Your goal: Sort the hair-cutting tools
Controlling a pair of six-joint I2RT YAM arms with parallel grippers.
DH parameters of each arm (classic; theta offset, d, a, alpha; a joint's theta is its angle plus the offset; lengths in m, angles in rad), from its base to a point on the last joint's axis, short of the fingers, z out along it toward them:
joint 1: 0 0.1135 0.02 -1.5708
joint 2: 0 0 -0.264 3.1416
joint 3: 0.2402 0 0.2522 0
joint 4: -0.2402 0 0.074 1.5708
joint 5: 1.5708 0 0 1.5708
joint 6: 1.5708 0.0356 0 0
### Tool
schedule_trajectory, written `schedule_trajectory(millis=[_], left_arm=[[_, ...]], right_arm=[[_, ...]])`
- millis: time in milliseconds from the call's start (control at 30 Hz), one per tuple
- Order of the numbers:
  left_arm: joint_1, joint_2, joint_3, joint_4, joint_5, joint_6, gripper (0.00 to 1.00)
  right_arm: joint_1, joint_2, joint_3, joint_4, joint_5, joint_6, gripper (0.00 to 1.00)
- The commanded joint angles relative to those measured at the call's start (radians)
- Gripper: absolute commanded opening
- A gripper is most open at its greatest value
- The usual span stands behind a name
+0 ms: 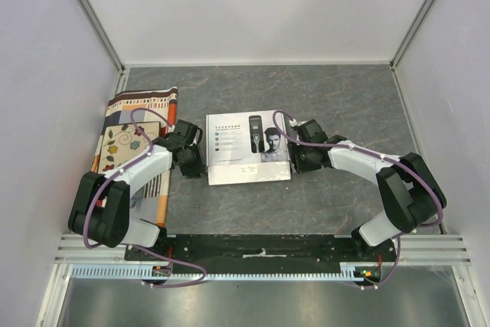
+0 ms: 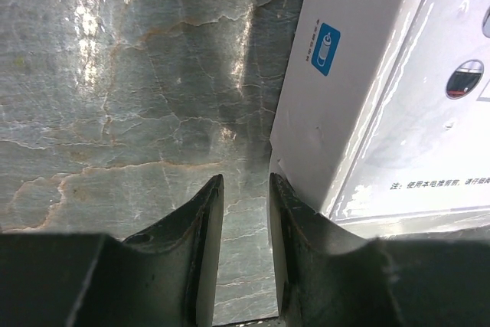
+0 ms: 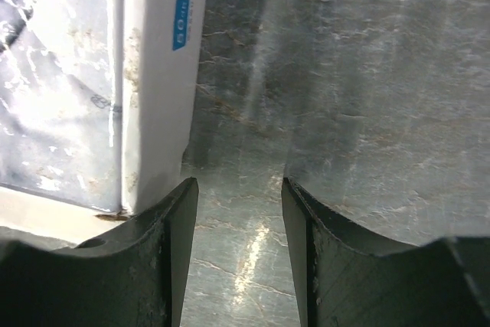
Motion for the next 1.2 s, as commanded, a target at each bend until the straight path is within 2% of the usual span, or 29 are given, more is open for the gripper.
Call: schedule_trajectory(millis=[0,167,400,600,767,800,867,900,933,967,1000,1167], left_arm=[[-0.005,-0.028,0.019,0.011,-0.036,-0.019,0.37],[-0.005,-0.025,0.034,0.0,-0.043,-0.017,0.37],[-0.007,-0.08,0.065,-0.049,-0.074,-0.012,0.37],[-0.005,-0.156,0.212,-0.139,-0.098,0.011,0.36],[-0.005,-0.116,0.365,-0.16,-0.054,0.049,0.33],[-0.007,-0.075,0.425,-0.16,-0.052,0.054,0.29],[-0.005,-0.026,0.483,-0.155,-0.013,0.058,0.25],[-0.005,0.028,0.541,-0.15,-0.01,0.061,0.19],[-0.005,0.062,0.572,-0.15,0.0,0.069,0.15],[-0.005,0.094,0.604,-0.149,0.003,0.072,0.11],[-0.005,0.126,0.672,-0.15,0.006,0.075,0.02],[-0.005,0.398,0.891,-0.152,0.056,0.101,0.02]], right_arm=[[0.006,-0.056,-0.01,-0.004,0.11,0.004,0.56],[0.008,-0.108,0.005,-0.034,0.184,0.0,0.57],[0.057,-0.225,0.042,-0.101,0.179,0.014,0.56],[0.147,-0.319,0.05,-0.132,0.124,0.08,0.53],[0.275,-0.363,0.042,-0.11,0.151,0.154,0.42],[0.298,-0.362,0.042,-0.1,0.159,0.169,0.4],[0.366,-0.345,0.051,-0.087,0.193,0.203,0.29],[0.387,-0.331,0.056,-0.081,0.207,0.211,0.24],[0.425,-0.302,0.064,-0.074,0.228,0.227,0.13],[0.442,-0.285,0.065,-0.066,0.239,0.235,0.06],[0.457,-0.271,0.067,-0.045,0.247,0.241,0.0],[0.514,-0.162,0.064,0.029,0.262,0.272,0.0]])
